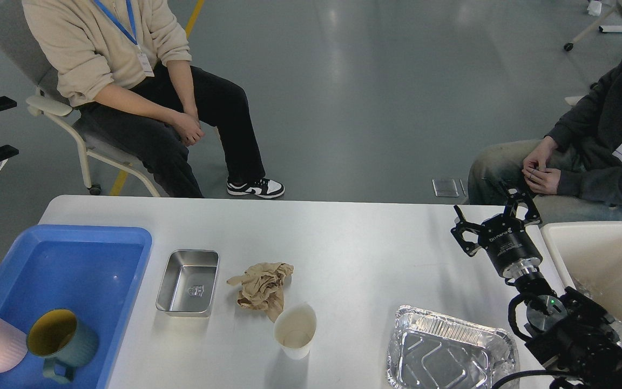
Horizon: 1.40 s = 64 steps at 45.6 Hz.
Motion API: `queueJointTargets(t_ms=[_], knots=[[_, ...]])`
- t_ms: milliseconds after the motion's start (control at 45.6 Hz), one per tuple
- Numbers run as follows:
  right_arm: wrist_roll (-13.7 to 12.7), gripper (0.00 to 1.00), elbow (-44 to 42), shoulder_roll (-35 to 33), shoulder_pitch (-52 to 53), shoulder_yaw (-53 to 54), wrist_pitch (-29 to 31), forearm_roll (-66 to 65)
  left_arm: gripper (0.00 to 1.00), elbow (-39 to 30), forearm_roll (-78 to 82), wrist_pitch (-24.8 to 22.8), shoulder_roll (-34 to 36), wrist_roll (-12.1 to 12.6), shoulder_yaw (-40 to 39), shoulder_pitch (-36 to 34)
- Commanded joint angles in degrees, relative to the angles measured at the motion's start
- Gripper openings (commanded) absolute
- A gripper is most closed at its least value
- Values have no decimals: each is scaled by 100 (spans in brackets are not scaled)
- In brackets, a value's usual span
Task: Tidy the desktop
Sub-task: 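Release the mug and raise the left gripper out of the bin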
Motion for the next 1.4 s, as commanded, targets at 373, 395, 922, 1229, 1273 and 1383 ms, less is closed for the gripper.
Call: queueJointTargets(t_ms=[373,395,922,1229,1273,1383], knots=[[1,100,-2,36,32,-97,-5,0,96,-578,-9,386,-554,121,743,571],[1,100,-2,36,32,-97,-5,0,96,-692,-9,430,-484,130,778,685],[1,100,-2,54,-3,-106,-14,0,88,-3216,-730,-438,2259,253,-1566,4922],[1,100,-2,54,-21,-115,-14,0,81,-3216,-378,-1468,2075,-125,-2421,5152],[1,100,-2,54,-21,-115,-14,0,81,-3216,-361,-1442,2031,-134,-2403,5142],[1,100,-2,45,-21,-115,-5,0,81,-3198,-325,-1345,1969,-134,-2333,5125]])
